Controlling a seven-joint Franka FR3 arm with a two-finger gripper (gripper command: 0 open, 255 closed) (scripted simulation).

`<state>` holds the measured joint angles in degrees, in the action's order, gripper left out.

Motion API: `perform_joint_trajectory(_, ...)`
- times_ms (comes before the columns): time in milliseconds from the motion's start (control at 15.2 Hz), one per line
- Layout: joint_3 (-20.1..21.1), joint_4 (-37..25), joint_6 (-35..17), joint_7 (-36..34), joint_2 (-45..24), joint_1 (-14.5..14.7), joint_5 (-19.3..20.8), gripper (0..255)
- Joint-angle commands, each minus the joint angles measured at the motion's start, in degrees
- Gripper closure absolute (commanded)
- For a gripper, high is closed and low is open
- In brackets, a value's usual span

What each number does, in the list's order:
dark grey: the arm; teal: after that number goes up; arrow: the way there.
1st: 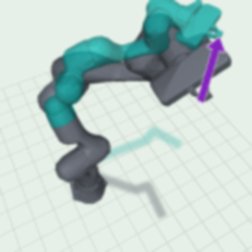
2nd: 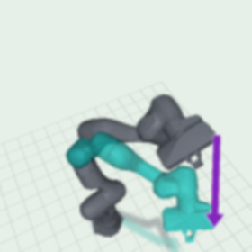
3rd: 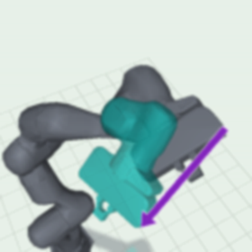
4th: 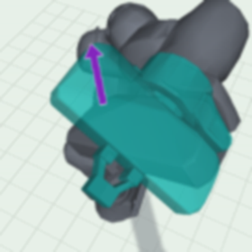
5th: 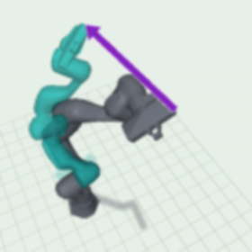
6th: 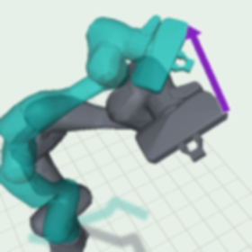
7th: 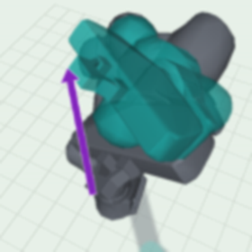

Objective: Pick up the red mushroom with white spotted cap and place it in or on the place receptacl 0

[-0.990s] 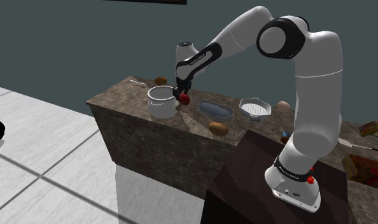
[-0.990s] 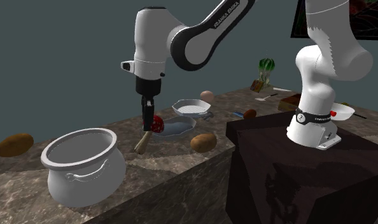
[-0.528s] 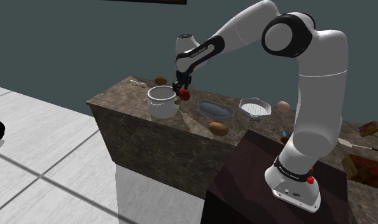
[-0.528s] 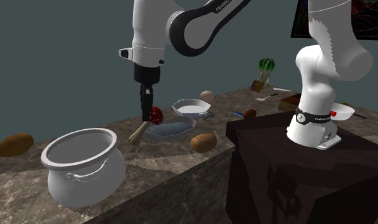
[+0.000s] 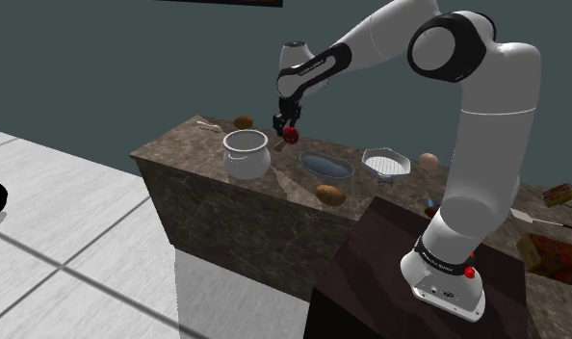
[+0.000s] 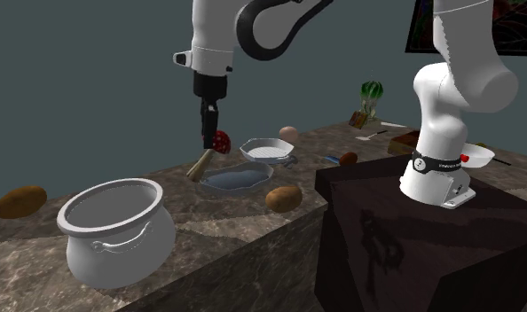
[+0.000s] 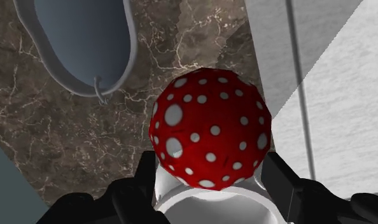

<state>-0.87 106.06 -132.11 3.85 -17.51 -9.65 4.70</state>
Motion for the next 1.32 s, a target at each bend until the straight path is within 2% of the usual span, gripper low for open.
perform_joint_trajectory(0,-0.6,1.1,-0.1,2.7,1.1,-1.7,-0.7,255)
perform_joint_trajectory(660,-4.2,1.9,1.4,16.8,4.0,-10.2,-4.2,255)
perform_joint_trajectory(726,-3.8,2.3,0.8,15.3,3.9,-9.3,-3.9,255)
perform_joint_trajectory(792,-3.8,2.3,0.8,15.3,3.9,-9.3,-3.9,0)
perform_joint_trajectory(1254,-3.3,10.6,-8.0,13.4,0.7,-6.9,0.1,0)
